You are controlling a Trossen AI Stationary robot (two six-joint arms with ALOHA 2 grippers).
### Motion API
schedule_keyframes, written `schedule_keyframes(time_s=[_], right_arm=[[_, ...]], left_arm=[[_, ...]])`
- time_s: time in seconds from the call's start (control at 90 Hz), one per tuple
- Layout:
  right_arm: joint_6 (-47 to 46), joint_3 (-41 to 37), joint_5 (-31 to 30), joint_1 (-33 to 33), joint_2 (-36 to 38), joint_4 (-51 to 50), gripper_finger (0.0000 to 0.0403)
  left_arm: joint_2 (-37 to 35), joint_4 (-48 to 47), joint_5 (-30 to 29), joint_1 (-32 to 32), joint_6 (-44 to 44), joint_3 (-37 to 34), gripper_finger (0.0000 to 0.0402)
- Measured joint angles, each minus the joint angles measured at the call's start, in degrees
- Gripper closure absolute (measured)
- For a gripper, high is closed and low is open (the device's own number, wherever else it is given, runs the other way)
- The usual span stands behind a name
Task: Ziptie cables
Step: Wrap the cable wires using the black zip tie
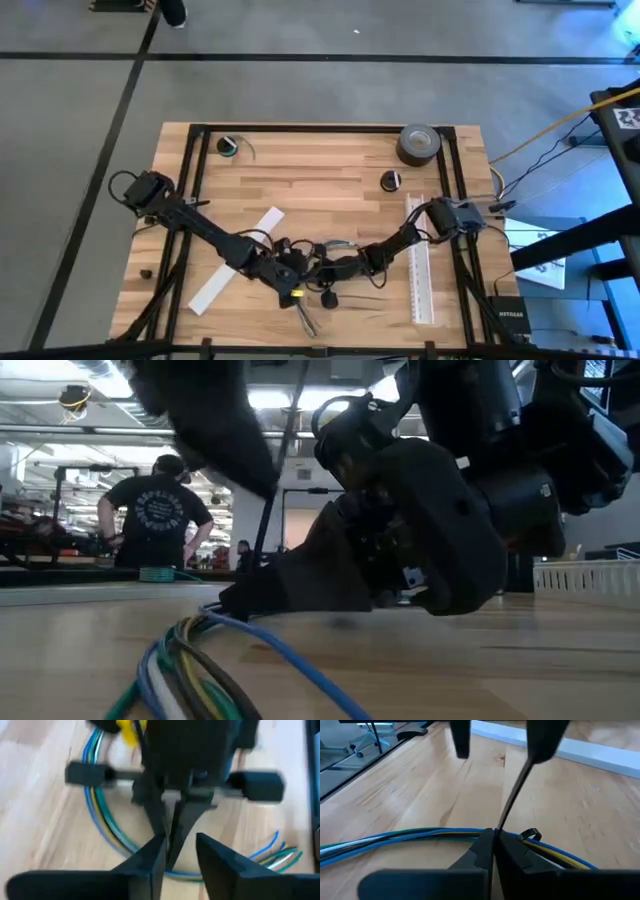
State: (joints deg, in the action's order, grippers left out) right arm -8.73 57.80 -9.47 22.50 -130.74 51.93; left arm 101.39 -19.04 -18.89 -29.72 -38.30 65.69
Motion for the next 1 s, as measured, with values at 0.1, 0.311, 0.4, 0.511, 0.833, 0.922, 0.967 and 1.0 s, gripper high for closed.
schedule_keyframes(time_s=[0.1, 0.311, 0.4, 0.511, 0.833, 0.922, 0.967, 1.0], right_arm=[[0.0, 0.0, 0.0, 0.0, 0.0, 0.0, 0.0403], [0.2, 0.0, 0.0, 0.0, 0.0, 0.1, 0.0403], [0.2, 0.0, -0.1, 0.0, 0.0, 0.1, 0.0403], [0.3, 0.0, -0.3, 0.0, 0.0, 0.1, 0.0403], [0.3, 0.0, -0.5, 0.0, 0.0, 0.1, 0.0403], [0.1, 0.0, -1.1, -0.1, 0.0, 0.2, 0.0403], [0.0, 0.0, -1.9, -0.1, 0.1, 0.2, 0.0403], [-0.1, 0.0, -2.7, -0.1, 0.1, 0.1, 0.0403]], left_arm=[[2.0, 0.9, -1.1, -0.8, -0.5, -1.5, 0.0282], [5.0, 6.0, -5.4, -1.1, 0.0, -2.6, 0.0281], [5.4, 7.4, -5.4, -0.9, 1.8, -2.6, 0.0284], [5.8, 8.5, -6.4, -1.0, 5.4, -2.6, 0.0321], [6.0, 7.2, -15.1, -3.3, 19.8, -2.6, 0.0401], [6.1, 6.4, -18.2, -3.7, 23.1, -1.9, 0.0401], [6.1, 5.7, -19.8, -3.8, 24.6, -1.4, 0.0401], [6.1, 5.5, -21.0, -3.8, 25.8, -1.1, 0.0401]])
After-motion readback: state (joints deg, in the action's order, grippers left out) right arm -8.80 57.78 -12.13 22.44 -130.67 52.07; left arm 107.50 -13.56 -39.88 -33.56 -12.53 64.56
